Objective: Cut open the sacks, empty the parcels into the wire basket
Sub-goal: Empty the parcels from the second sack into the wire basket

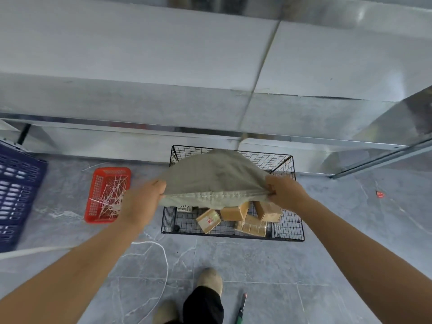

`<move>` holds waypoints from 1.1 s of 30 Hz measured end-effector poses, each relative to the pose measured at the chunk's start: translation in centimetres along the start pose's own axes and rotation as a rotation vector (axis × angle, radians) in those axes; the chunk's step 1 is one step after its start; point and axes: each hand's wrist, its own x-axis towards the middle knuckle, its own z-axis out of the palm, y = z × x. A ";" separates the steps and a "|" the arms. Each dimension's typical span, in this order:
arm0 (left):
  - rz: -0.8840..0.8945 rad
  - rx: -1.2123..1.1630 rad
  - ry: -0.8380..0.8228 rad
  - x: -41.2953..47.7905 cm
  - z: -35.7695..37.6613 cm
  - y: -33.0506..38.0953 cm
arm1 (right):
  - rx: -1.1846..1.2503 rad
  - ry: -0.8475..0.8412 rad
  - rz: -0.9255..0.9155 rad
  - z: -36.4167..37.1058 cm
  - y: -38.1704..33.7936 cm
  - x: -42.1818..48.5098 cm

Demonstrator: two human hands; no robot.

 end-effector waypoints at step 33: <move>0.338 0.313 0.254 2.1 -29.2 12.5 | 0.287 0.849 0.359 -25.4 -5.5 -19.5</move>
